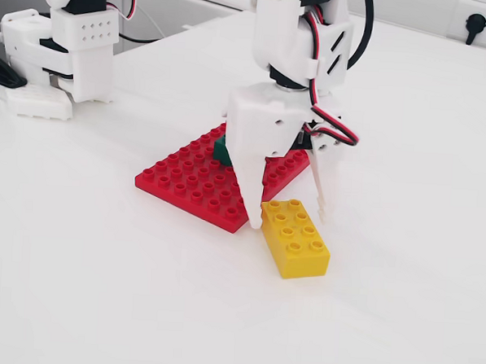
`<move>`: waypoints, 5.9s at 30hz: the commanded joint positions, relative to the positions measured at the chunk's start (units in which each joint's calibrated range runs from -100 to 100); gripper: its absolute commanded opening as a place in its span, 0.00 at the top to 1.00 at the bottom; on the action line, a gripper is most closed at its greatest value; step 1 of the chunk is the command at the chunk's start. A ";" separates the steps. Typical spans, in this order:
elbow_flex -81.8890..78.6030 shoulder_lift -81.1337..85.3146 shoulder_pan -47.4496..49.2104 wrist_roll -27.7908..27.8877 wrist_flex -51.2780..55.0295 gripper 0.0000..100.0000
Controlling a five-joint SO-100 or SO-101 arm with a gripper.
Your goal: Put yellow lego brick onto the green one
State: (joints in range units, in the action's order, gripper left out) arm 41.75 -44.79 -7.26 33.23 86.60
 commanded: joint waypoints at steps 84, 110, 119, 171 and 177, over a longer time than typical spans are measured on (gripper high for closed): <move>30.23 -0.84 1.00 -16.65 12.62 0.87; -34.47 52.87 6.23 -28.54 3.79 0.87; -68.55 73.99 9.10 -29.68 -10.48 0.87; -69.09 62.84 17.58 -38.50 -11.34 0.87; -68.00 61.08 18.02 -39.43 -11.52 0.87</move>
State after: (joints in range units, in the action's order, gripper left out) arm -29.13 17.35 10.36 -5.98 75.02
